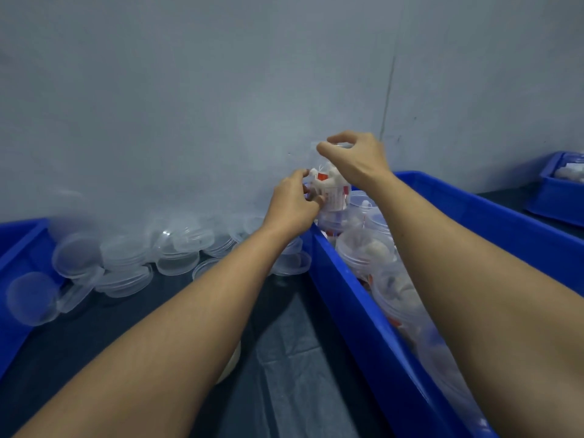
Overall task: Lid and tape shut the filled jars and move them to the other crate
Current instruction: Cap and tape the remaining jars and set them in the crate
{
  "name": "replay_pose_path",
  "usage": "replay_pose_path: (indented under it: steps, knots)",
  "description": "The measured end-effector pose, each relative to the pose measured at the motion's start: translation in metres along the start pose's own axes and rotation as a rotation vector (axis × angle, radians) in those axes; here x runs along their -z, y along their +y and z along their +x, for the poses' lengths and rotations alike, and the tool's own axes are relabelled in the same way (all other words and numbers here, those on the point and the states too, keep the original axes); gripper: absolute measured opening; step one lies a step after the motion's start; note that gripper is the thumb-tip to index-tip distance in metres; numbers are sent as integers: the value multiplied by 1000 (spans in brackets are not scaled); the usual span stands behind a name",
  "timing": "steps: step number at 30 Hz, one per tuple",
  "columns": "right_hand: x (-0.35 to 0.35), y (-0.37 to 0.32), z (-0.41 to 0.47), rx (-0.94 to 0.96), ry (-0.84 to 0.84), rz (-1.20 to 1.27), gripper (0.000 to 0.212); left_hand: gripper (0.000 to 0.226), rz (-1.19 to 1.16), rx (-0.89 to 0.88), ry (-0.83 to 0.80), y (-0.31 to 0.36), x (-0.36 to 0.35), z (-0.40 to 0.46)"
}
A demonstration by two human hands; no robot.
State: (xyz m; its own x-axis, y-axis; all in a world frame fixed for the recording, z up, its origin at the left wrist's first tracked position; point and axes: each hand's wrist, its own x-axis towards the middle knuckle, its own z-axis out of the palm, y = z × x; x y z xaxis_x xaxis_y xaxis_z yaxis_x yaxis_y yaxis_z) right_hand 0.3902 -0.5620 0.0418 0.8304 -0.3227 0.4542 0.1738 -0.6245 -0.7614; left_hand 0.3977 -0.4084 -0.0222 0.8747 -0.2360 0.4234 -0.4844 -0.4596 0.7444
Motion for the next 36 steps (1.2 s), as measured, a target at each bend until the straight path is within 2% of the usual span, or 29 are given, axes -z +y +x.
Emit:
replay_pose_path:
  steps: [3,7,16,20,26,36]
  knots:
    - [0,0,4,1,-25,-35,56,57,31,-2,-16,-3,2,1]
    - [5,5,7,-4,12,-82,54,51,146,50,-159,-4,-4,-2]
    - [5,13,0,86,113,-144,58,86,237,76,-198,3,0,-15]
    - [9,15,-3,125,124,-161,62,72,259,55,-243,6,3,-13]
    - [19,22,-6,126,155,-251,58,65,249,19,-313,10,2,-14]
    - [26,28,-8,103,217,-295,60,68,241,-42,-368,17,-2,-15]
